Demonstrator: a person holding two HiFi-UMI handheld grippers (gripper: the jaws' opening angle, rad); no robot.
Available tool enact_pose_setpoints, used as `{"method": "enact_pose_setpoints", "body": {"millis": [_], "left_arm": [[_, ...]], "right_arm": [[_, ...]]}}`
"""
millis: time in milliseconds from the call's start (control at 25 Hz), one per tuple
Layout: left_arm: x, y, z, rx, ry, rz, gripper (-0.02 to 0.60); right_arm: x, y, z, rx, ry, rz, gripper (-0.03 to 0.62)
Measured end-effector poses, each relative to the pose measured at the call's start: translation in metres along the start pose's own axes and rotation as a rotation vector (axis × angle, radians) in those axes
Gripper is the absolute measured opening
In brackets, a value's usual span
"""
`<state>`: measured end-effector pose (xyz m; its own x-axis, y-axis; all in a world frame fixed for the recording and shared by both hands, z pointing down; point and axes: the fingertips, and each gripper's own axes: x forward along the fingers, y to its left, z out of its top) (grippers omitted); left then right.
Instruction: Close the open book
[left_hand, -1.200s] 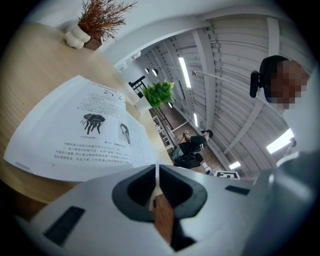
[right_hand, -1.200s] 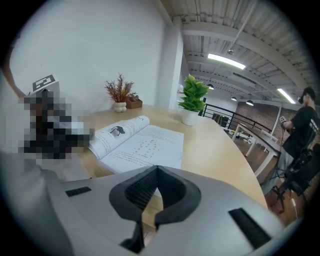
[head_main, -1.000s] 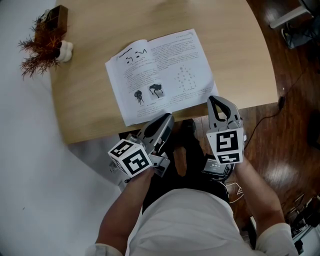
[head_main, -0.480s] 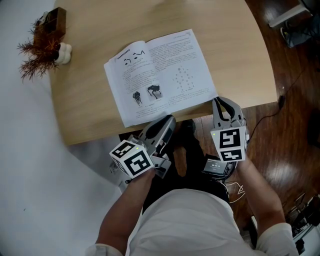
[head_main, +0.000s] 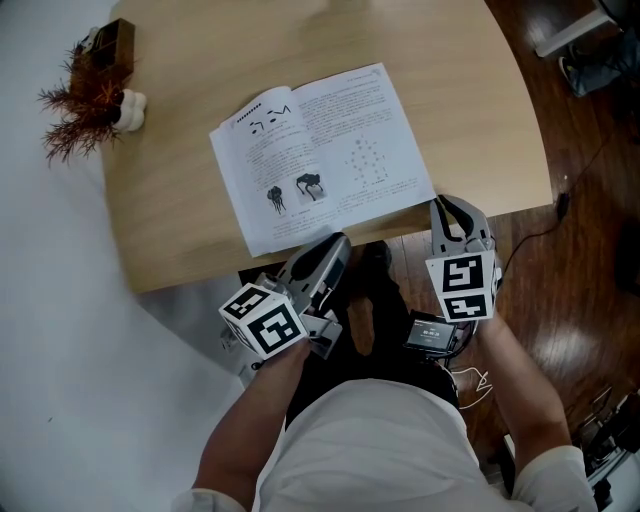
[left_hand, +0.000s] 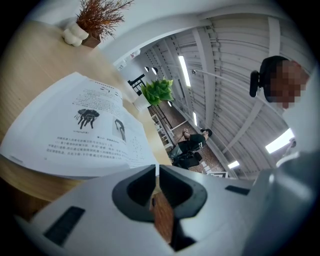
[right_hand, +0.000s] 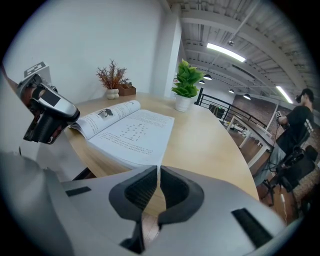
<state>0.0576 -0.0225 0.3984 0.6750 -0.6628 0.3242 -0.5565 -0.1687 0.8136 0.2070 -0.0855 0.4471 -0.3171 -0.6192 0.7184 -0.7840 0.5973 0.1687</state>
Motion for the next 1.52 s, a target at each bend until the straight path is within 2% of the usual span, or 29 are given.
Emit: {"method": "enact_pose_setpoints", "body": {"millis": [640, 1520], "left_arm": [[-0.008, -0.002, 0.003, 0.001, -0.010, -0.001, -0.002], [-0.036, -0.020, 0.027, 0.063, -0.041, 0.003, -0.002]], "right_arm": [[-0.004, -0.010, -0.009, -0.008, 0.032, -0.029, 0.002], [-0.028, -0.011, 0.022, 0.019, -0.024, -0.035, 0.002]]}}
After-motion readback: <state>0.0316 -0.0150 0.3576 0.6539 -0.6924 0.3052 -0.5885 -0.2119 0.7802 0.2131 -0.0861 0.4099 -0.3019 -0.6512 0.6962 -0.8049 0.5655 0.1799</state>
